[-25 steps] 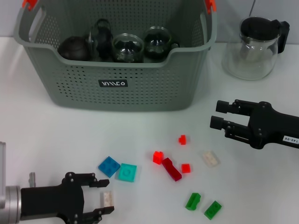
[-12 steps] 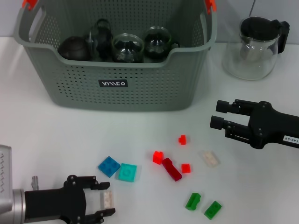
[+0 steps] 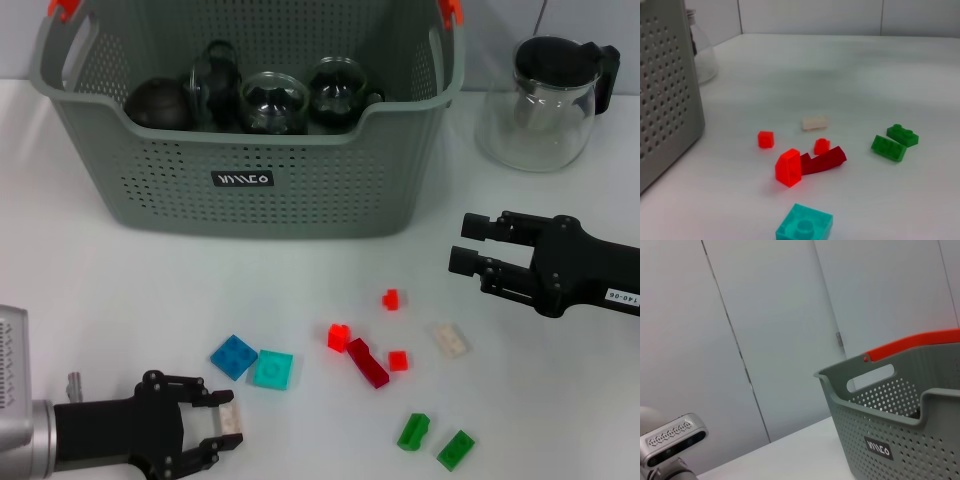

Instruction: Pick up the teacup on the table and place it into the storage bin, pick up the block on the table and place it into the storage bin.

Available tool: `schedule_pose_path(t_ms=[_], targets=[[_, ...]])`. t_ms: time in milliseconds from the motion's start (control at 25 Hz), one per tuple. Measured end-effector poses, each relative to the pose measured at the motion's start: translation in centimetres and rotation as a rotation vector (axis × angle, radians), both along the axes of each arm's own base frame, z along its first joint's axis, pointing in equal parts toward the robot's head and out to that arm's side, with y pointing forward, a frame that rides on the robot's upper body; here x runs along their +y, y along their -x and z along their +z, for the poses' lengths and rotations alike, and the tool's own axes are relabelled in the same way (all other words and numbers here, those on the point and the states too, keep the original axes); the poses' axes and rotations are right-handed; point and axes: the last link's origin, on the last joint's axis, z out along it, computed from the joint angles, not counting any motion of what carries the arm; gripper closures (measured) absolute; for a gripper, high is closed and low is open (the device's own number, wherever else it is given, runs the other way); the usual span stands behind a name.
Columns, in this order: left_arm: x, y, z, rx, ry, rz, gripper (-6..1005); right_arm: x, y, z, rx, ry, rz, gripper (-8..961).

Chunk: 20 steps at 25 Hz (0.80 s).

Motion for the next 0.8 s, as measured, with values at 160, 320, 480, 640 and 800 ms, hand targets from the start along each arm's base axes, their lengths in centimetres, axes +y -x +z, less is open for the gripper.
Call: schedule_pose_path(t_ms=[160, 320, 480, 640, 800], targets=[[0.0, 0.0, 0.0, 0.000, 0.000, -0.001, 541, 0.0, 0.0, 0.0, 0.001, 0.001, -0.001, 403], [-0.2, -0.4, 0.7, -0.036, 0.000, -0.016, 587, 0.0, 0.0, 0.0, 0.002, 0.003, -0.002, 403], [-0.5, -0.9, 2.9, -0.118, -0.028, -0.021, 586, 0.0, 0.0, 0.0, 0.002, 0.003, -0.001, 403], [-0.2, -1.7, 6.2, -0.253, -0.095, 0.002, 584, 0.0, 0.0, 0.0, 0.002, 0.002, 0.000, 403], [1.5, -2.8, 9.4, -0.417, -0.197, 0.074, 583, -0.1, 0.0, -0.1, 0.003, 0.002, 0.001, 403]])
